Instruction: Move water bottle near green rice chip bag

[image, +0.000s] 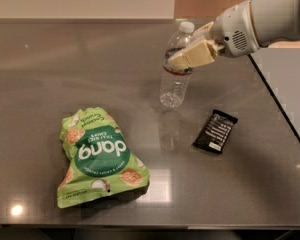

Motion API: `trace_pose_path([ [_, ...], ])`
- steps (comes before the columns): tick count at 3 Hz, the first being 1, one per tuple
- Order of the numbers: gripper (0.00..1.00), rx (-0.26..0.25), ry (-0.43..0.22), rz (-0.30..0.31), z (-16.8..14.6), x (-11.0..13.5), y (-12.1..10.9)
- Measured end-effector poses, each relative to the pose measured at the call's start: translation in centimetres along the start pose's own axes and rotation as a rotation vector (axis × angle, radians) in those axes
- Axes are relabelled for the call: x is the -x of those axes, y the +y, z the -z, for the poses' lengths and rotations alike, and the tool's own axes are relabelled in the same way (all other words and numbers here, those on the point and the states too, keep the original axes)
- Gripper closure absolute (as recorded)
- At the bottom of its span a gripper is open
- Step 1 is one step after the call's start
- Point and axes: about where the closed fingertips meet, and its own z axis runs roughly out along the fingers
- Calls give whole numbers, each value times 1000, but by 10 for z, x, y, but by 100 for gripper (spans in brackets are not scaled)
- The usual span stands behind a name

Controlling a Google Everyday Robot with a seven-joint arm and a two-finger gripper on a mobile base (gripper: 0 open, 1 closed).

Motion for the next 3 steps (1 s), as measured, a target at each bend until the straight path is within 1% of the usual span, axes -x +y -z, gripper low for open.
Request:
trace_pose_path([
  [1, 100, -2, 5, 28, 3, -6, 25],
  [2, 100, -5, 14, 53, 0, -15, 44],
  [3, 100, 13, 10, 66, -4, -19, 59],
])
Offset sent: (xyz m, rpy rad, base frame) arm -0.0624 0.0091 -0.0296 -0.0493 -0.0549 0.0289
